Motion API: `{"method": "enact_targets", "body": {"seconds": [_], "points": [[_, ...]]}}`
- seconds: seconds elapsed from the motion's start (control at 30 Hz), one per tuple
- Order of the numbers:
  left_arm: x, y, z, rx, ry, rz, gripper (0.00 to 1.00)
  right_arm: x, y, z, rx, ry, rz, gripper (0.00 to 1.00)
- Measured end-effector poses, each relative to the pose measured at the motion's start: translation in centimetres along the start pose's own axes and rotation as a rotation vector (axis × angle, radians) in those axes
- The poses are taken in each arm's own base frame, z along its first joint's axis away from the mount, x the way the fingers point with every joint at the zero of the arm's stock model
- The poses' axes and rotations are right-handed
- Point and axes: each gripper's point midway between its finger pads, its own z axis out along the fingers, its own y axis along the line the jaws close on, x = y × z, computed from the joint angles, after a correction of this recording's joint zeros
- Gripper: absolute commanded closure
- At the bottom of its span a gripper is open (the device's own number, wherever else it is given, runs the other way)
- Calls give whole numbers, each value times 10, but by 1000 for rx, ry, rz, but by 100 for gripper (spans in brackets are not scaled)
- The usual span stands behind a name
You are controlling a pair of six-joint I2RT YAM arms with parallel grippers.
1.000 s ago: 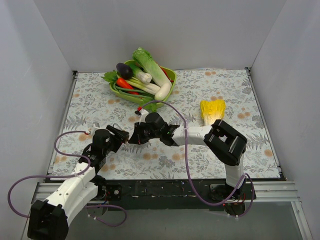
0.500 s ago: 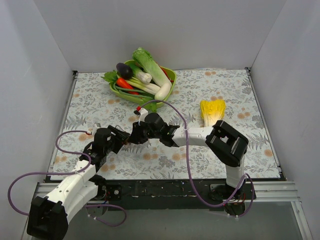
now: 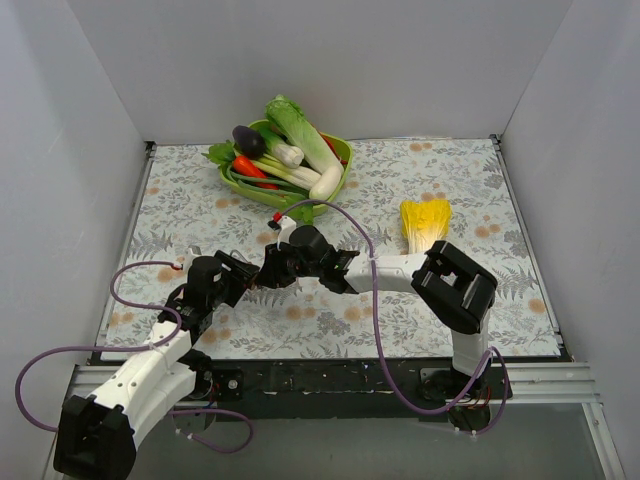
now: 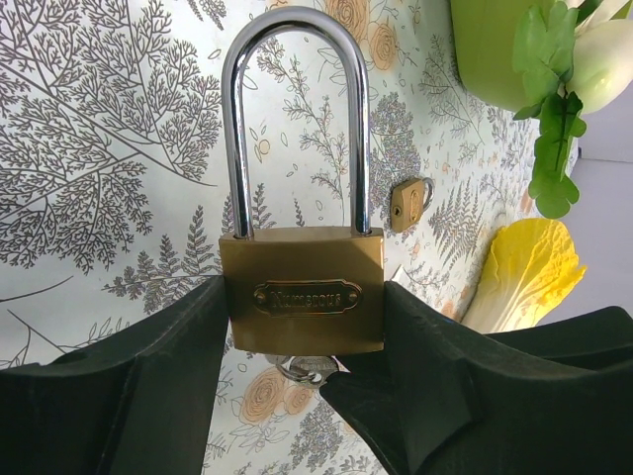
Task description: Unlock with the key
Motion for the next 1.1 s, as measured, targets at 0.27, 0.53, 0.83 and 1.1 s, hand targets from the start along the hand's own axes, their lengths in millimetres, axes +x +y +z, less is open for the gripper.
{"method": "enact_targets", "body": {"seconds": [0.27, 0.53, 0.83, 1.1], "points": [[0, 0, 0, 0, 0, 0, 100, 0, 0, 0, 1, 3, 1, 68], [-3, -3, -3, 12, -17, -5, 100, 1, -1, 1, 5, 4, 22, 68], [-3, -3, -5, 12, -20, -18, 100, 0, -2, 2, 10, -8, 34, 69], [-6, -6, -7, 25, -35, -20, 100, -3, 1, 2, 1, -19, 45, 68]]}}
